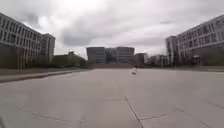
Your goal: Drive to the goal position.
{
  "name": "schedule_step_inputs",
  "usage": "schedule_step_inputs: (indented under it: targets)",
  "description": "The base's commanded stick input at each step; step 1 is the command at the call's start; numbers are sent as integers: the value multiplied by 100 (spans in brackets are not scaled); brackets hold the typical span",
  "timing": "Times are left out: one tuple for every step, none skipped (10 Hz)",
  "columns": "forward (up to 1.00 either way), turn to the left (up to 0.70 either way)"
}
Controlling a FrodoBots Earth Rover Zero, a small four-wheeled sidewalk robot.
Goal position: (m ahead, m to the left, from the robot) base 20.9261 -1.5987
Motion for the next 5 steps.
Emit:
schedule_step_inputs:
  targets:
    - [100, 0]
    - [100, 0]
    - [100, 0]
    - [100, 0]
    - [100, 0]
